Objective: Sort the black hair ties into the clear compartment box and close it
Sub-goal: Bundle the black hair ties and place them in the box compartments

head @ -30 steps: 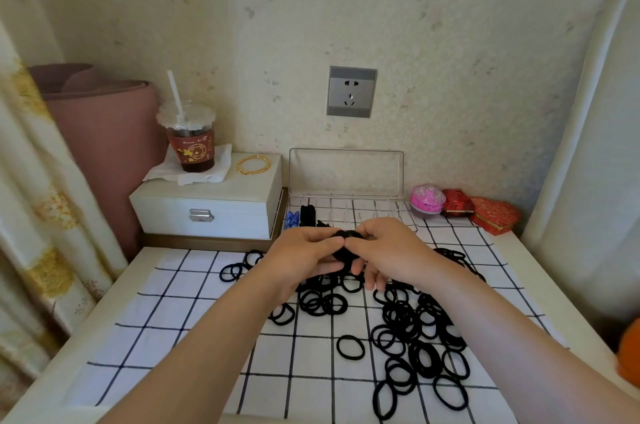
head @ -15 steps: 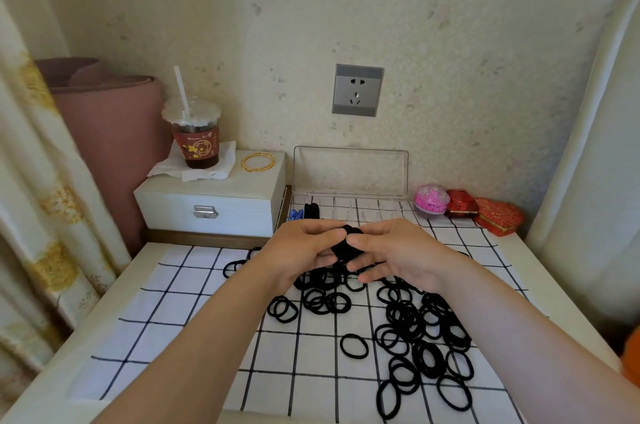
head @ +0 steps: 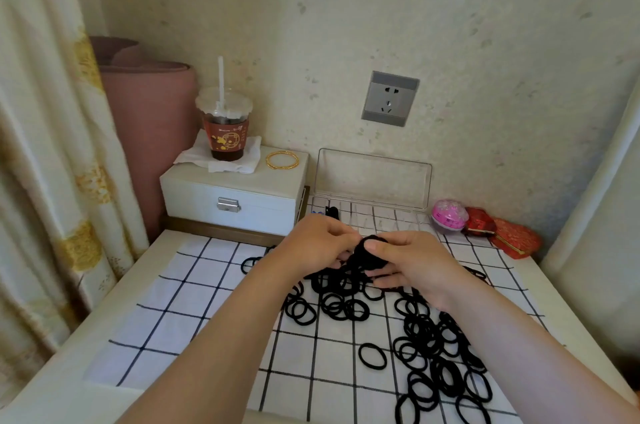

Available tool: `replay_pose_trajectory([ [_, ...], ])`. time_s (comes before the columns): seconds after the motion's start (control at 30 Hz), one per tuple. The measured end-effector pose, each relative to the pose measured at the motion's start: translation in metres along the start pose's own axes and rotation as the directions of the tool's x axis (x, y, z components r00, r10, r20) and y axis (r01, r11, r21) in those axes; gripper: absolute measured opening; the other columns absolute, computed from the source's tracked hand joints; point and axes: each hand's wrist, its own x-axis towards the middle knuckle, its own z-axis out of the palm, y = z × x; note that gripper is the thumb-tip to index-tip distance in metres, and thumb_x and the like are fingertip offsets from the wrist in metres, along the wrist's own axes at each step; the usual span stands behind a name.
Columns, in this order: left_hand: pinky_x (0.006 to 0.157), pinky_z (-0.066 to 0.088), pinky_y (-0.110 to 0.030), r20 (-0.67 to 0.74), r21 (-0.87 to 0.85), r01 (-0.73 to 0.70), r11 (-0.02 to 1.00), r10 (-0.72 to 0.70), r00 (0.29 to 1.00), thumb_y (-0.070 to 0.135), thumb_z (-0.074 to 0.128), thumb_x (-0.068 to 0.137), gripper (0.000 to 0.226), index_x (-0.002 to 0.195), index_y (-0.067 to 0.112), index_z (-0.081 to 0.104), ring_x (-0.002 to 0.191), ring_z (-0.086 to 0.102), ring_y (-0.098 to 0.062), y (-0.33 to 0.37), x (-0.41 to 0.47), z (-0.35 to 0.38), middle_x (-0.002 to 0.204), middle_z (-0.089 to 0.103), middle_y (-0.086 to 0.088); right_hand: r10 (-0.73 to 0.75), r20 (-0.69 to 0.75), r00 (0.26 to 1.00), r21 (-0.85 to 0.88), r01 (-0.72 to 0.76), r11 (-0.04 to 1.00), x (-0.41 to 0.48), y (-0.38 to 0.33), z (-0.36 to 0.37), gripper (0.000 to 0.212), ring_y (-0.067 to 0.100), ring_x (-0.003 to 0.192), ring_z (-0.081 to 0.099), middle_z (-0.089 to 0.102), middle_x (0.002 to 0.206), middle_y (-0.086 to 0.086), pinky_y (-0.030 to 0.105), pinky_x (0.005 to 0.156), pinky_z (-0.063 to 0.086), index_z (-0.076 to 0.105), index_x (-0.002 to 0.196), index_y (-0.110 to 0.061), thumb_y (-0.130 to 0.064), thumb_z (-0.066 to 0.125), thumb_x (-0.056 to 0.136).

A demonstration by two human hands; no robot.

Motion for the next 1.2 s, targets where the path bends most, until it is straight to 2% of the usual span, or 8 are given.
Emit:
replay_pose_trajectory([
  [0.13, 0.091, 0.041, -0.019, -0.145, 0.331, -0.093, 0.939, 0.148, 0.978, 0.02, 0.053, 0.098, 0.03, 0.124, 0.025, 0.066, 0.111, 0.059, -0.009, -0.003, 0.001, -0.01, 0.124, 0.065, 0.006, -0.073, -0.114, 0.991, -0.053, 0.067, 0.996, 0.016, -0.013, 0.008, 0.016, 0.025, 0.08, 0.077, 0.078, 0.093, 0.012, 0.03, 0.06, 0.061, 0.073, 0.105, -0.009, -0.016, 0.072, 0.091],
  [0.33, 0.109, 0.033, -0.03, -0.028, 0.562, -0.128, 0.817, 0.174, 0.984, 0.021, 0.057, 0.095, 0.046, 0.141, 0.02, 0.05, 0.138, 0.036, -0.019, -0.022, 0.007, -0.013, 0.148, 0.043, -0.001, -0.199, -0.242, 0.95, -0.306, 0.12, 0.944, 0.077, -0.033, 0.02, 0.018, 0.021, 0.073, 0.074, 0.075, 0.09, 0.015, 0.027, 0.054, 0.057, 0.073, 0.107, -0.002, -0.014, 0.069, 0.093],
  [0.57, 0.113, 0.03, -0.03, 0.022, 0.577, -0.117, 0.809, 0.128, 0.992, 0.022, 0.057, 0.095, 0.06, 0.151, 0.022, 0.036, 0.143, 0.031, -0.018, -0.03, 0.013, -0.017, 0.157, 0.031, 0.001, -0.227, -0.159, 0.961, -0.78, 0.019, 0.625, 0.124, -0.033, 0.032, 0.029, 0.023, 0.068, 0.056, 0.063, 0.074, 0.014, 0.03, 0.062, 0.042, 0.075, 0.09, 0.006, -0.022, 0.07, 0.087],
  [0.8, 0.112, 0.03, -0.031, 0.038, 0.586, -0.121, 0.801, 0.122, 0.992, 0.023, 0.055, 0.096, 0.057, 0.15, 0.021, 0.037, 0.143, 0.031, -0.019, -0.029, 0.015, -0.019, 0.157, 0.032, 0.0, -0.185, -0.17, 0.968, -0.907, -0.08, 0.413, 0.132, -0.027, 0.036, 0.019, 0.022, 0.074, 0.067, 0.072, 0.079, 0.005, 0.029, 0.063, 0.053, 0.079, 0.086, -0.011, -0.023, 0.064, 0.085],
  [0.9, 0.111, 0.032, -0.031, 0.032, 0.589, -0.119, 0.799, 0.124, 0.992, 0.022, 0.055, 0.096, 0.054, 0.148, 0.019, 0.04, 0.141, 0.033, -0.02, -0.028, 0.014, -0.018, 0.155, 0.033, -0.002, -0.175, -0.173, 0.969, -0.937, -0.107, 0.332, 0.131, -0.027, 0.041, 0.016, 0.021, 0.073, 0.064, 0.068, 0.078, 0.003, 0.024, 0.057, 0.047, 0.074, 0.082, -0.014, -0.025, 0.063, 0.085],
  [1.03, 0.109, 0.035, -0.032, 0.031, 0.599, -0.11, 0.793, 0.115, 0.993, 0.022, 0.054, 0.097, 0.052, 0.147, 0.018, 0.041, 0.14, 0.034, -0.021, -0.027, 0.015, -0.017, 0.154, 0.035, -0.003, -0.059, -0.121, 0.991, -0.911, -0.088, 0.402, 0.132, -0.036, 0.037, 0.025, 0.021, 0.063, 0.05, 0.052, 0.065, 0.004, 0.026, 0.054, 0.036, 0.059, 0.066, -0.003, -0.016, 0.058, 0.087],
  [1.1, 0.109, 0.034, -0.032, 0.024, 0.598, -0.104, 0.795, 0.112, 0.993, 0.022, 0.054, 0.097, 0.053, 0.148, 0.019, 0.041, 0.14, 0.034, -0.021, -0.027, 0.015, -0.016, 0.155, 0.034, -0.003, -0.026, -0.076, 0.997, -0.872, -0.054, 0.486, 0.13, -0.042, 0.031, 0.025, 0.019, 0.068, 0.049, 0.053, 0.072, 0.006, 0.025, 0.06, 0.036, 0.069, 0.084, 0.007, -0.016, 0.061, 0.089],
  [1.2, 0.107, 0.038, -0.033, 0.009, 0.593, -0.081, 0.801, 0.094, 0.996, 0.023, 0.055, 0.097, 0.049, 0.144, 0.017, 0.045, 0.137, 0.04, -0.022, -0.026, 0.016, -0.014, 0.151, 0.039, -0.005, -0.05, -0.082, 0.995, -0.76, -0.03, 0.649, 0.121, -0.048, 0.025, 0.025, 0.013, 0.063, 0.051, 0.059, 0.079, -0.001, 0.022, 0.055, 0.039, 0.071, 0.109, -0.009, -0.023, 0.071, 0.088],
])
